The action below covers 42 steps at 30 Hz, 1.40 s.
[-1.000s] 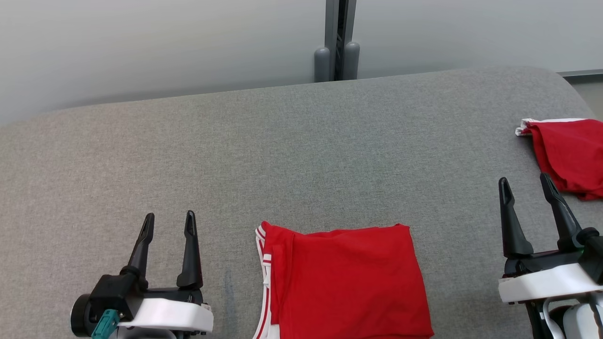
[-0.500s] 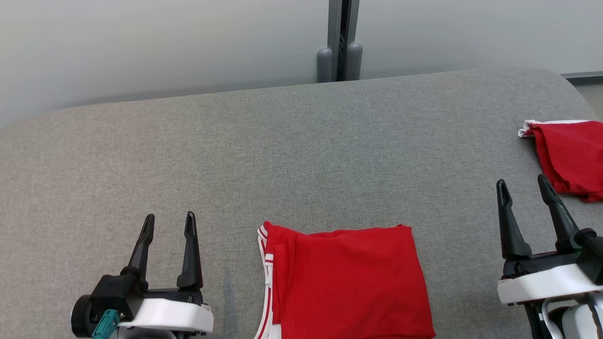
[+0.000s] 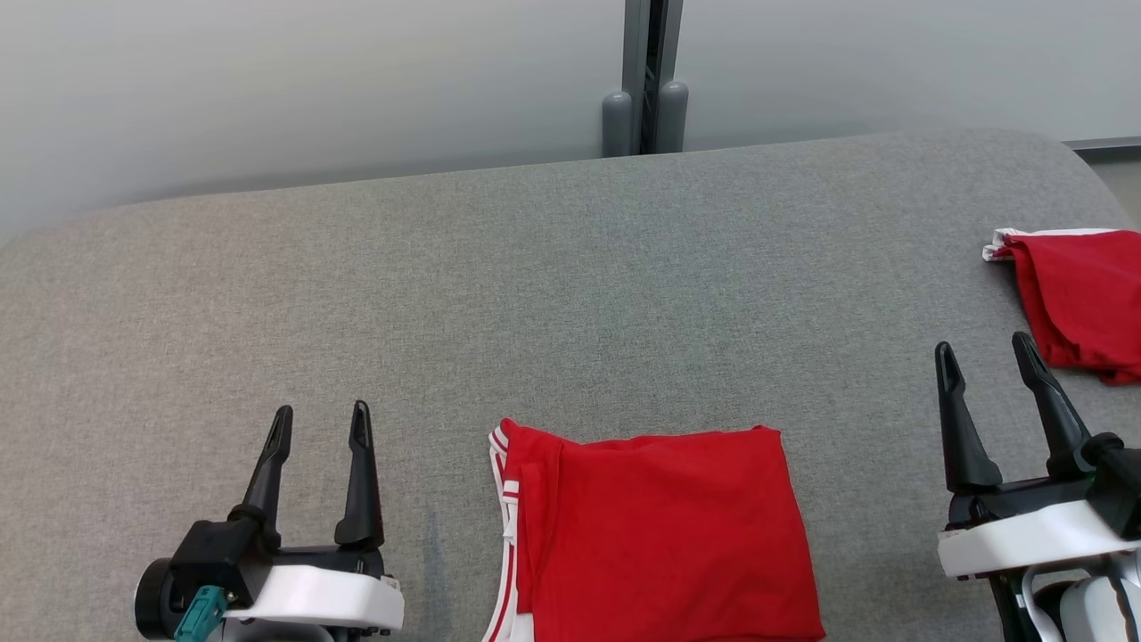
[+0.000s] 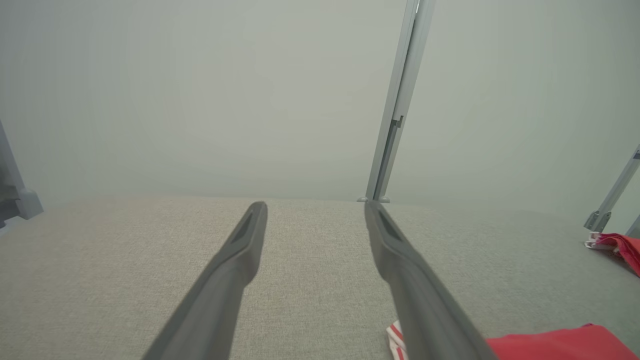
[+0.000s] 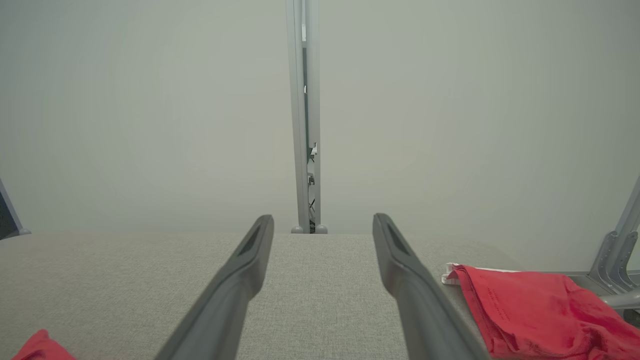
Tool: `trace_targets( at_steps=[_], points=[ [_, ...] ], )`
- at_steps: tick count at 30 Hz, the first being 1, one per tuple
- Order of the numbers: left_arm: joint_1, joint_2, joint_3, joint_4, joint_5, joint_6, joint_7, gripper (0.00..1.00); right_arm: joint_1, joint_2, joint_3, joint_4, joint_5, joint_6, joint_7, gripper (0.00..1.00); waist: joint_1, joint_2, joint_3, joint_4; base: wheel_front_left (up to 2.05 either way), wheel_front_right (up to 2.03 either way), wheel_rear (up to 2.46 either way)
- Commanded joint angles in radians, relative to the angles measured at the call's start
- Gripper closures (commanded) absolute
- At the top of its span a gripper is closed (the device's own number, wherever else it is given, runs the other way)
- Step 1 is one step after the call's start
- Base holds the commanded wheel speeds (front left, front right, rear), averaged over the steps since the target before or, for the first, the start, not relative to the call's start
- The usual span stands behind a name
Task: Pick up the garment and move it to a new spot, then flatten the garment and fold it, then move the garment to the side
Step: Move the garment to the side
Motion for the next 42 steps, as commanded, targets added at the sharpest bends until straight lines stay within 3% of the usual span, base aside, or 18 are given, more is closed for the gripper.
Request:
trace_targets(
  at_steps=[1, 20, 31, 42],
  points=[
    [-0.006, 0.004, 0.001, 0.001, -0.003, 0.001, -0.003, 0.0, -0.001, -0.004, -0.003, 0.002, 0.001, 0.0, -0.005, 0.0, 0.0, 0.0, 0.0, 0.0, 0.0, 0.0, 0.0],
    [-0.011, 0.004, -0.004, 0.002, 0.0, -0.002, -0.003, 0.0, 0.011, -0.003, 0.013, 0.031, 0.022, 0.0, -0.005, 0.0, 0.0, 0.0, 0.01, 0.004, 0.0, 0.0, 0.0],
    [-0.033, 0.004, -0.019, 0.006, -0.001, 0.0, -0.003, 0.0, 0.032, 0.015, 0.204, 0.217, 0.166, 0.0, -0.003, 0.0, 0.0, 0.0, 0.041, 0.03, 0.0, 0.0, 0.0],
    [-0.045, 0.004, -0.022, 0.009, 0.014, -0.003, -0.003, 0.0, -0.036, -0.002, 0.329, 0.437, 0.276, 0.0, -0.003, 0.0, 0.0, 0.0, 0.067, 0.066, 0.0, 0.0, 0.0]
  ],
)
